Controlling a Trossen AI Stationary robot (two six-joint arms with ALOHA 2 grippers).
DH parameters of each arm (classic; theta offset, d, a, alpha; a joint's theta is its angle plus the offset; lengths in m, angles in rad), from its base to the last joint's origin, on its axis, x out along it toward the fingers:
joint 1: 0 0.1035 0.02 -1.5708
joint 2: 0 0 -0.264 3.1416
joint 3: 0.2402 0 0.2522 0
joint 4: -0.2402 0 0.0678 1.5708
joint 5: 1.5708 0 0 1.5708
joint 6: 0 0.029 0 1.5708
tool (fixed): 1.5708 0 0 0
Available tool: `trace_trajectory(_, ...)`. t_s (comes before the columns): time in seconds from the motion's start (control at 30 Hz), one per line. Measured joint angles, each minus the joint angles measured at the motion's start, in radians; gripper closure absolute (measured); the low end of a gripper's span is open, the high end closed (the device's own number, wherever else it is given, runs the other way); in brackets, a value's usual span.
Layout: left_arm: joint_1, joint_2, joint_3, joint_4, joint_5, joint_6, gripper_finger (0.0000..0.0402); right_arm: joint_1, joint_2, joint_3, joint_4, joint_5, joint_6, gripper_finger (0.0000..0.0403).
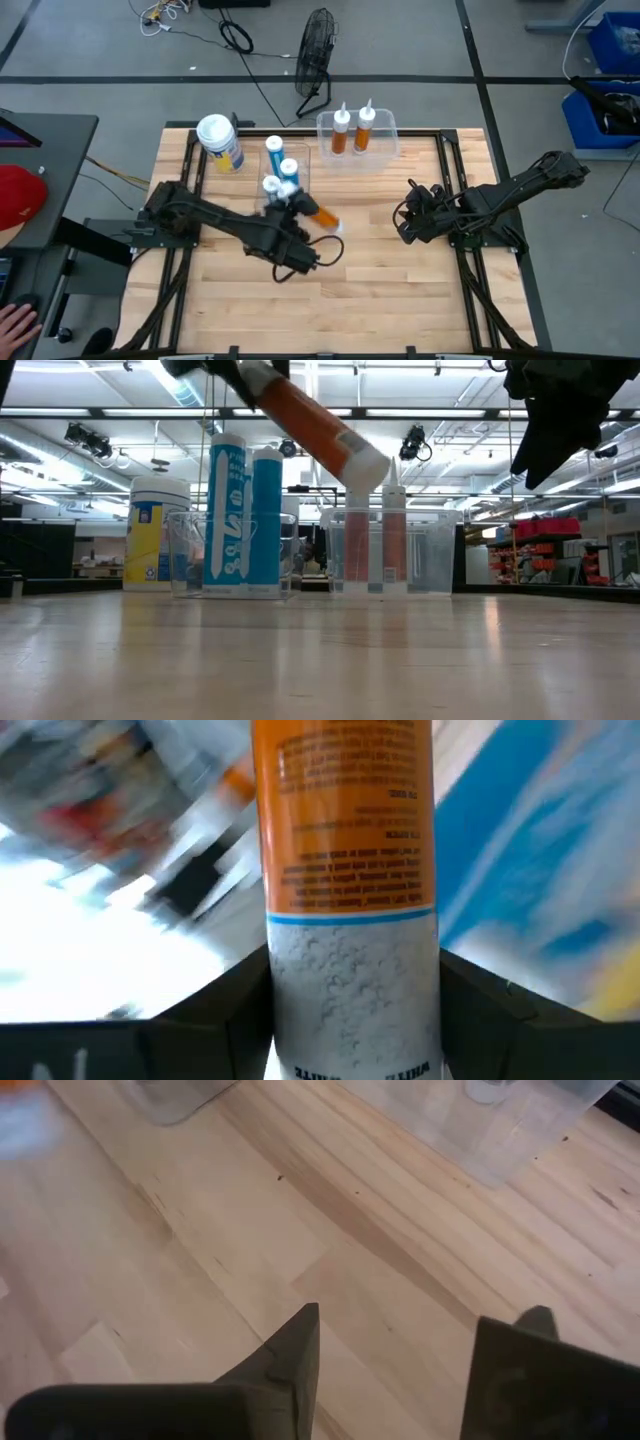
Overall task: Pick & place silicon tubes, Sealant and Lysol wipes
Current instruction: Put the orange sealant into the right transparent bin
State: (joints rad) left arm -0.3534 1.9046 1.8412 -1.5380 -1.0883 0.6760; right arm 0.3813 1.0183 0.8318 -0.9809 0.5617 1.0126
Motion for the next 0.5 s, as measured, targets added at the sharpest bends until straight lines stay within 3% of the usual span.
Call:
trace_trajectory(0.07,0.013,-0.001,-0.056,0.002,-0.211,0.051,0.0180,0.000,0.000,0.000,0.002,0.000,0.000,0.0305)
trace_trajectory(0.13,0.041,-0.001,-0.094,0.008,-0.357,0.086,0.0180,0.000,0.000,0.000,0.004,0.000,0.000,0.0305)
trace_trajectory(0.5,0.286,-0.016,-0.086,0.045,-0.409,0.130,0.0181,0.000,0.000,0.000,0.028,-0.001,-0.031,0.0305)
